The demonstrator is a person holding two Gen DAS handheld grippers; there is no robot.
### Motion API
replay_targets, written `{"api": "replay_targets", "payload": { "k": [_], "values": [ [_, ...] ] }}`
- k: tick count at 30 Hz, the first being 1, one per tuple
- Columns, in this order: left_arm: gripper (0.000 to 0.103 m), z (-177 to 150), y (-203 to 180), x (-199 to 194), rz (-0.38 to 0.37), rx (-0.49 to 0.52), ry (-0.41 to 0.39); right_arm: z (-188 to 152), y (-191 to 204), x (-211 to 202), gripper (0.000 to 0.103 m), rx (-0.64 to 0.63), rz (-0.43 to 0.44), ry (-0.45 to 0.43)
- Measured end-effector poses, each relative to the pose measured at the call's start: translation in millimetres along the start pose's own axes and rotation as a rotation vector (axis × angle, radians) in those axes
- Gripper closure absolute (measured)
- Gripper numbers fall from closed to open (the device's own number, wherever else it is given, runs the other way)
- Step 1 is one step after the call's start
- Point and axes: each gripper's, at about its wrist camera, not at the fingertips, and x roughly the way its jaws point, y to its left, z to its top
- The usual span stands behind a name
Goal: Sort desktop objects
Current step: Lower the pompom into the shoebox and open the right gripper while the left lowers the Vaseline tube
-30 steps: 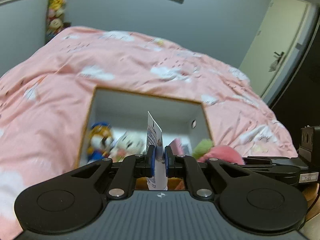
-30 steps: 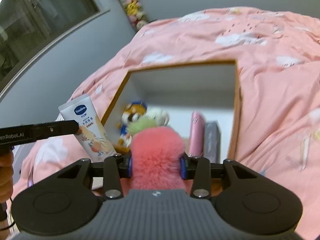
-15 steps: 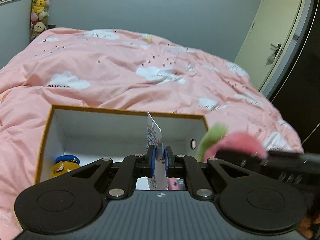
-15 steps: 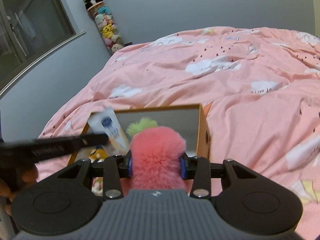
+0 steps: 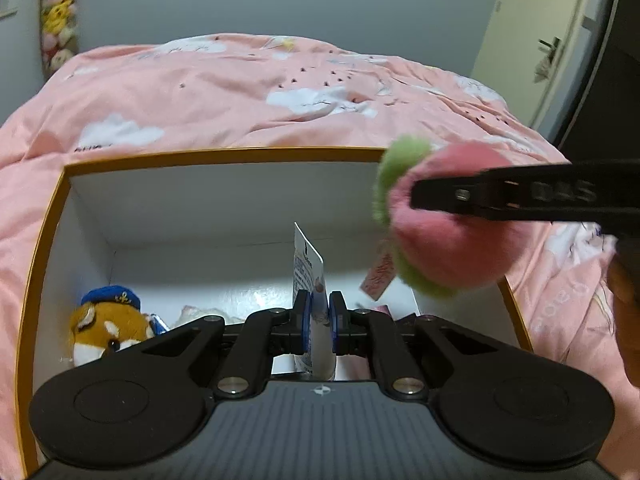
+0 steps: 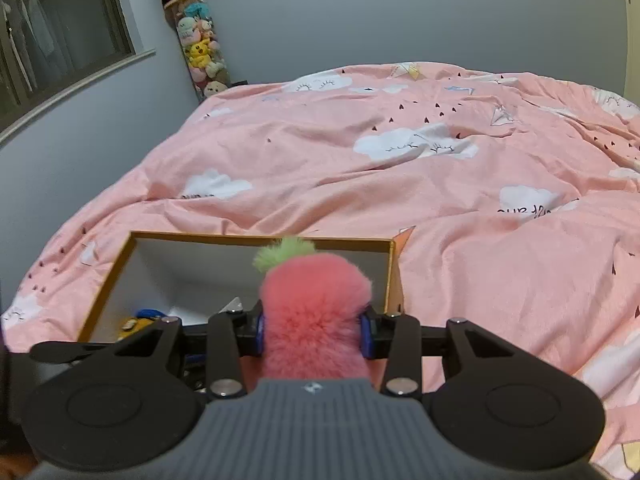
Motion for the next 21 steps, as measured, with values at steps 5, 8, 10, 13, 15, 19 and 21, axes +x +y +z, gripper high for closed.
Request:
{"api": "replay_targets", "payload": {
  "k": [5, 8, 10, 13, 15, 19, 21],
  "values": [
    [0.091, -5, -1, -5, -0.046, 0.017, 0.01, -1, -1, 11, 0.06, -0.021, -0.021, 0.01],
    [0.091, -6, 2, -6, -0.066, 0.002, 0.014, -3, 0, 16, 0.06, -0.036, -0.034, 0.015],
    [0.091, -6, 4, -7, -0.067, -0.008, 0.014, -3, 0, 18, 0.059, -0.043, -0.04, 0.014],
    [0.091, -5, 6, -7, -0.073, -0.023, 0.016, -4, 2, 19, 0.059, -0.059, -0.051, 0.007],
    [0.091, -5, 7, -6, -0.072, -0.025, 0.018, -4, 2, 19, 0.059, -0.063, -0.055, 0.006],
    [0.093, -4, 8, -8, -0.071, -0.035, -0.039, -4, 2, 18, 0.06, -0.062, -0.055, 0.005],
    [0.093, -3, 8, -8, -0.08, -0.027, -0.068, -4, 1, 19, 0.062, -0.06, -0.057, 0.006]
  ]
}}
